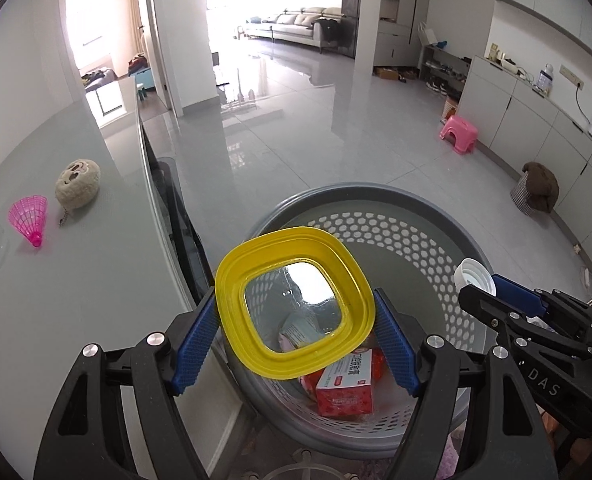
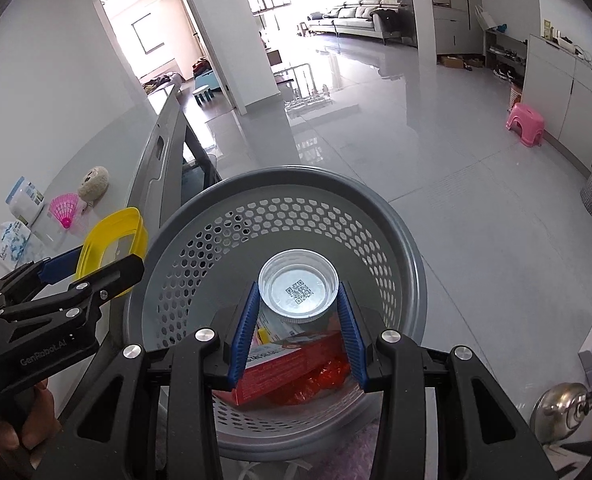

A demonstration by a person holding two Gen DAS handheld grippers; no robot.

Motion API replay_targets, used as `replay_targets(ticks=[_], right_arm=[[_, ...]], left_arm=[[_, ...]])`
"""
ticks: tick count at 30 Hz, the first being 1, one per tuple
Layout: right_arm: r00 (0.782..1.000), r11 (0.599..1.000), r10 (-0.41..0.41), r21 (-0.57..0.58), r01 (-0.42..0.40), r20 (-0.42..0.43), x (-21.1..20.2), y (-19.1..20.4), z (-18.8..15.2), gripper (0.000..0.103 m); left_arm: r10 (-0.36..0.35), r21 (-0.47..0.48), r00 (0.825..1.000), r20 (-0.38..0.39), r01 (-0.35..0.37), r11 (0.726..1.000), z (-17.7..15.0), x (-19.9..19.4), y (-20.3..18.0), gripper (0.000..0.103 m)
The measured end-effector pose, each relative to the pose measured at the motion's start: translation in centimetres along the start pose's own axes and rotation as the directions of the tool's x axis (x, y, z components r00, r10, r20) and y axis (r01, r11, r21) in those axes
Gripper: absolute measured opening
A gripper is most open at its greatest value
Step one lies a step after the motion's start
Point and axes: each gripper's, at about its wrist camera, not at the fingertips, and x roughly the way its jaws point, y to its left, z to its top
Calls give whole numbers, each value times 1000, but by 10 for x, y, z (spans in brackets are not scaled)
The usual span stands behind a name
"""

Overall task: Collect trash
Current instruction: 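Carry the lid and cap over the grey basket and open both tools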

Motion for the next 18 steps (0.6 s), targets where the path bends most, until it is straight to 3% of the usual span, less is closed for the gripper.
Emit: replay_targets(ticks=[9, 11, 12, 13, 18], right_arm=[[1000, 1000, 3, 2, -3, 7, 1, 1, 3, 39], [1000, 1000, 1, 5, -1, 12, -1, 0, 3, 47], [1000, 1000, 1, 10, -2, 22, -2, 0, 4, 60], [999, 1000, 3, 14, -3, 32, -5, -2, 3, 66], [999, 1000, 5, 15, -6, 38, -6, -1, 3, 66]], left_arm=[[1, 8, 1000, -3, -1, 1000, -2, 0, -1, 75], [3, 9, 1000, -6, -3, 1000, -1, 0, -2, 75], [5, 9, 1000, -6, -5, 1000, -1, 0, -2, 78], [10, 8, 1000, -6, -10, 1000, -1, 0, -3, 79], [10, 2, 1000, -10, -10, 1000, -2, -1, -3, 80]])
